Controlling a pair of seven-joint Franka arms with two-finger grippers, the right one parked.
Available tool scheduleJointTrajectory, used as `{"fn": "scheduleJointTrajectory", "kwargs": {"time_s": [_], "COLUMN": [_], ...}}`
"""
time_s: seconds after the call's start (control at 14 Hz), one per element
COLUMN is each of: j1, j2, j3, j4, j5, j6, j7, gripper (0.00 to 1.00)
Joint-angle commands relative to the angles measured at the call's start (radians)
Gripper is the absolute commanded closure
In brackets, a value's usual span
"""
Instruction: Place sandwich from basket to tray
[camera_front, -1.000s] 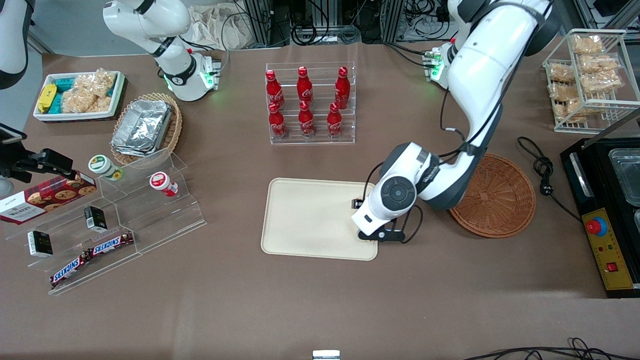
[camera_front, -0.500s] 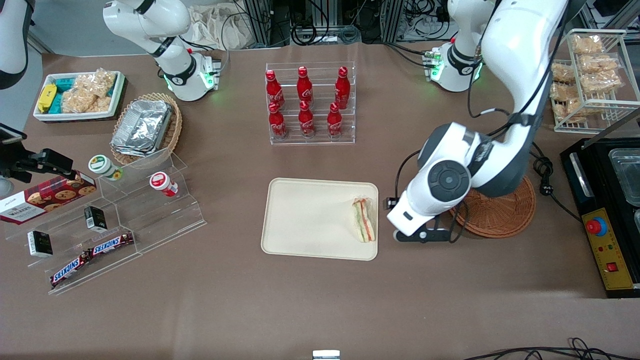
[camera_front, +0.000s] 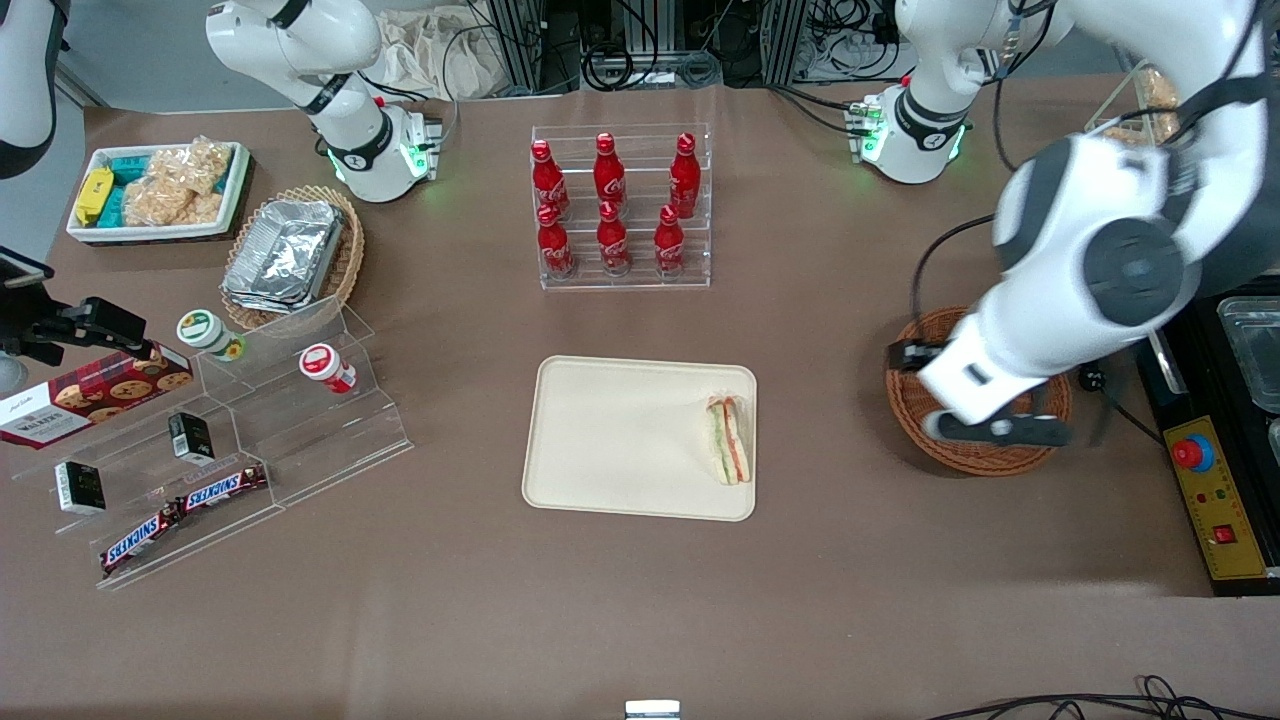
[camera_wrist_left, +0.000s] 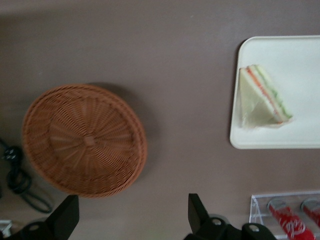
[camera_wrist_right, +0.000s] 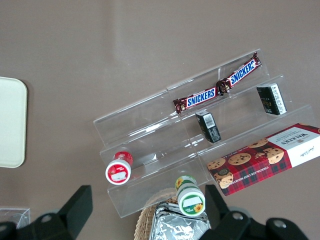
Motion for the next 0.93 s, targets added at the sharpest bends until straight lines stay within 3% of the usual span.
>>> {"fn": "scheduleJointTrajectory", "kwargs": {"time_s": [0.0, 0.21, 0.86], "j1": [-0.009, -0.009, -0.01], "j2": [-0.065, -0.106, -0.074], "j3": [0.075, 0.135, 0.172], "j4": [-0.02, -0.02, 0.038], "j5": [-0.022, -0.023, -0.003], "j6": [-0.029, -0.047, -0.074], "j7": [0.078, 0.149, 0.141], "gripper": [0.02, 0.02, 0.01]}}
